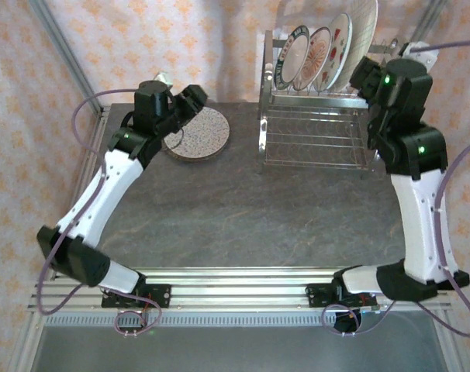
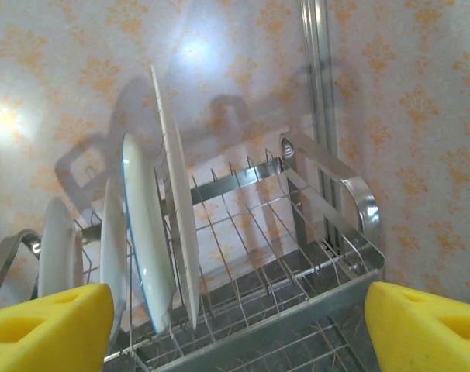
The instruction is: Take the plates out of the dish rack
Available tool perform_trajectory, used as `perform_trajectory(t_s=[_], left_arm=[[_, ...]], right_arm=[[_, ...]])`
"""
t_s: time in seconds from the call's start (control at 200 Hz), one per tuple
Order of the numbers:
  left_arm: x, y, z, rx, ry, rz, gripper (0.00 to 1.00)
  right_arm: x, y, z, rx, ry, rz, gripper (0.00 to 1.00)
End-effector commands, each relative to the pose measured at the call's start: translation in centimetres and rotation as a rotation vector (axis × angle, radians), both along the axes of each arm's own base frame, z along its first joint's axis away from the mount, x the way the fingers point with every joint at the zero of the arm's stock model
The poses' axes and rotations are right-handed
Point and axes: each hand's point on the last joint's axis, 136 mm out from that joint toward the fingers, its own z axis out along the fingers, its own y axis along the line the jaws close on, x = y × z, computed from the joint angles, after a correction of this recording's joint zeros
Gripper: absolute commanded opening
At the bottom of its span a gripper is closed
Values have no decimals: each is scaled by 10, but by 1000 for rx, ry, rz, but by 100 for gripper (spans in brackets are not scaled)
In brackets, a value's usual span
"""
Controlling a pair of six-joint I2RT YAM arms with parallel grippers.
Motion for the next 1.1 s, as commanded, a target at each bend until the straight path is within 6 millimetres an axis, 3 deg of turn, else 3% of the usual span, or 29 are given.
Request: perform_trajectory(t_s=[0.0, 0.195, 0.355, 0.861, 1.096], left_arm=[[-29, -24, 35, 36, -141, -21, 66], [-108, -82, 84, 46, -409, -164, 70], [-144, -103, 102, 72, -541, -207, 74], [-153, -119, 119, 39, -593, -249, 74], [-154, -112, 124, 33, -603, -222, 75]], right_arm=[[24, 15, -3, 50, 35, 155, 84], [60, 6, 0, 74, 46, 200, 81], [81, 4, 2, 78, 37, 239, 75], [120, 3, -22, 61, 91, 240, 52], [128, 4, -29, 56, 104, 249, 32]])
